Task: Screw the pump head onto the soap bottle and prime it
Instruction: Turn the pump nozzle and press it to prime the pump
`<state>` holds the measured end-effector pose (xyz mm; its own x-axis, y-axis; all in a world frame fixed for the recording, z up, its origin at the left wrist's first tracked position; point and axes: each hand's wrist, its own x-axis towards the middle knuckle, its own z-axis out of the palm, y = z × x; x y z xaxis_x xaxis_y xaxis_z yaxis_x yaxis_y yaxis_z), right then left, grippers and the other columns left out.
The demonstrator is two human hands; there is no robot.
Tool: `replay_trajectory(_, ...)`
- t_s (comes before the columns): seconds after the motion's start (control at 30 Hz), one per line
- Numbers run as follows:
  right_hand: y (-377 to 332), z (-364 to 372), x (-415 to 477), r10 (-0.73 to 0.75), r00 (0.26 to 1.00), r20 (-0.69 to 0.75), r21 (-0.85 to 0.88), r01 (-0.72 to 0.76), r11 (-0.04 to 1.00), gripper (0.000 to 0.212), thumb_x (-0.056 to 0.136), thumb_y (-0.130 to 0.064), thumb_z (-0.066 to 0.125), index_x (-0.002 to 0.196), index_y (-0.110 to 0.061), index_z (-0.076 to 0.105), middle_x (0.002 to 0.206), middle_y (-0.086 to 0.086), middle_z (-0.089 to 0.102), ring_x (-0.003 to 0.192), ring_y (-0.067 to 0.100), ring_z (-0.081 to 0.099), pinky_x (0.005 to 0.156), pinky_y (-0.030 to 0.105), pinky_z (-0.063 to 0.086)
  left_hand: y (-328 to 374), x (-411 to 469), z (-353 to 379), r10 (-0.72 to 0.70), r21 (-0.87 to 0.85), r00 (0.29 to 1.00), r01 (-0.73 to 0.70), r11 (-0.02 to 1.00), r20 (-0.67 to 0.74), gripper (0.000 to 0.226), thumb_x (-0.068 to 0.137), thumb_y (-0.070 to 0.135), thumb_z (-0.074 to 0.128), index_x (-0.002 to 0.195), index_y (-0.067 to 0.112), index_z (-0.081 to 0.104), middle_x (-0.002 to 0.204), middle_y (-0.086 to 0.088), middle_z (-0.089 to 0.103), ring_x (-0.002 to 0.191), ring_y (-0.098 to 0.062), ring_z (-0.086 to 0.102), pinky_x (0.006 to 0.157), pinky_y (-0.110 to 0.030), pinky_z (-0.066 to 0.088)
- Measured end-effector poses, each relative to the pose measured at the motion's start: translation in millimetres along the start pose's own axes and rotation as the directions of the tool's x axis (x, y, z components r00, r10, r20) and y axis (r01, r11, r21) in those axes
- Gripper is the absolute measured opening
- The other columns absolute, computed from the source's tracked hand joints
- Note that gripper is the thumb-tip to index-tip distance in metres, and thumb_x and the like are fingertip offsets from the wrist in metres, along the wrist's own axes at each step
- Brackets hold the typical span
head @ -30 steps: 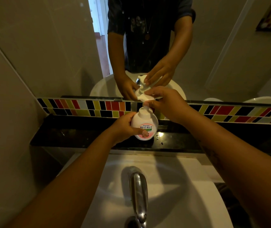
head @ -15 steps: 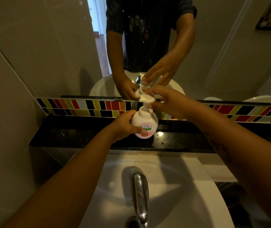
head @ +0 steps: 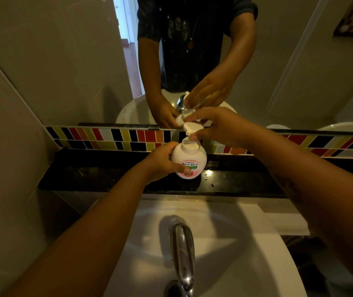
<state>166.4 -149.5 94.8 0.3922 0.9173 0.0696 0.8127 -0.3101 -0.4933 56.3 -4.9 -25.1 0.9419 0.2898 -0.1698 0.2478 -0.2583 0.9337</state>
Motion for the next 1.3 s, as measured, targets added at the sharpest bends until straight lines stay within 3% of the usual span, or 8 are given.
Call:
replay_trajectory(0.27,4,5,3,-0.019,0.997,0.069,0.011,0.019,1.000,0.056,0.082,-0.019,0.069,0.135,-0.017,0.051,0.141,0.010,0.052,0.128,0.024,0.047,0.106,0.035,0.038,-2,-2,-1,0.021,-0.005,1.000,-0.021,1.000,-0.015,0.061,0.064,0.008,0.085,0.116,0.019,0.055,0.119,-0.005,0.064,0.107,-0.023,0.062,0.085,-0.040,0.057)
replay_trajectory(0.43,16,15,-12,0.127,0.990,-0.063,0.287,-0.103,0.952,0.072,0.075,-0.026,0.075,0.139,-0.022,0.042,0.143,0.005,0.048,0.126,0.018,0.046,0.095,0.028,0.042,-1,-8,0,0.028,-0.056,0.999,-0.029,0.998,-0.019,0.068,0.064,0.005,0.085,0.123,0.013,0.052,0.121,-0.008,0.062,0.107,-0.024,0.062,0.087,-0.044,0.056)
replay_trajectory(0.57,27,33,-22,0.197,0.980,0.012,0.321,-0.190,0.928,0.067,0.075,-0.026,0.076,0.135,-0.021,0.047,0.137,0.002,0.055,0.109,0.009,0.048,0.069,0.012,0.037,0,-12,-1,0.060,-0.099,0.998,-0.063,0.993,-0.034,0.074,0.065,0.004,0.084,0.128,0.018,0.047,0.121,-0.001,0.060,0.106,-0.018,0.062,0.080,-0.032,0.058)
replay_trajectory(0.67,33,46,-29,0.234,0.972,0.021,0.368,-0.225,0.902,0.066,0.075,-0.026,0.076,0.135,-0.023,0.047,0.137,0.000,0.054,0.116,0.017,0.052,0.067,0.012,0.038,-1,-13,-4,0.054,-0.053,0.998,-0.056,0.997,-0.041,0.068,0.069,0.005,0.081,0.128,0.015,0.049,0.123,-0.004,0.060,0.108,-0.019,0.062,0.084,-0.035,0.057)
replay_trajectory(0.87,20,36,-25,0.147,0.978,-0.145,0.469,-0.062,0.881,0.059,0.078,-0.023,0.073,0.132,-0.028,0.050,0.135,-0.003,0.053,0.109,0.003,0.051,0.078,0.012,0.045,-3,-10,-6,0.049,-0.039,0.998,-0.051,0.998,-0.046,0.059,0.069,0.006,0.081,0.120,0.018,0.054,0.115,-0.001,0.063,0.104,-0.017,0.064,0.078,-0.030,0.058)
replay_trajectory(1.0,16,35,-18,0.089,0.982,-0.167,0.354,-0.025,0.935,0.052,0.079,-0.021,0.072,0.128,-0.018,0.058,0.135,0.005,0.057,0.121,0.018,0.053,0.103,0.037,0.044,-4,-8,-8,0.046,-0.040,0.998,-0.047,0.998,-0.033,0.059,0.068,0.006,0.082,0.119,0.019,0.054,0.116,-0.002,0.064,0.104,-0.017,0.064,0.079,-0.030,0.058)
replay_trajectory(1.1,15,36,-15,0.051,0.982,-0.183,0.263,-0.001,0.965,0.051,0.079,-0.022,0.071,0.129,-0.015,0.058,0.134,0.007,0.059,0.123,0.022,0.053,0.105,0.041,0.043,-4,-7,-9,0.051,-0.015,0.998,-0.051,0.999,-0.028,0.061,0.068,0.007,0.082,0.121,0.017,0.054,0.118,-0.005,0.064,0.104,-0.019,0.064,0.081,-0.034,0.058)
replay_trajectory(1.3,18,30,-11,0.052,0.989,-0.135,0.355,-0.001,0.935,0.048,0.080,-0.015,0.070,0.126,-0.012,0.060,0.131,0.008,0.061,0.121,0.021,0.055,0.103,0.034,0.044,-4,-5,-13,0.034,-0.008,0.999,-0.034,0.999,0.002,0.062,0.069,0.005,0.081,0.123,0.015,0.052,0.120,-0.007,0.063,0.105,-0.019,0.064,0.078,-0.029,0.058)
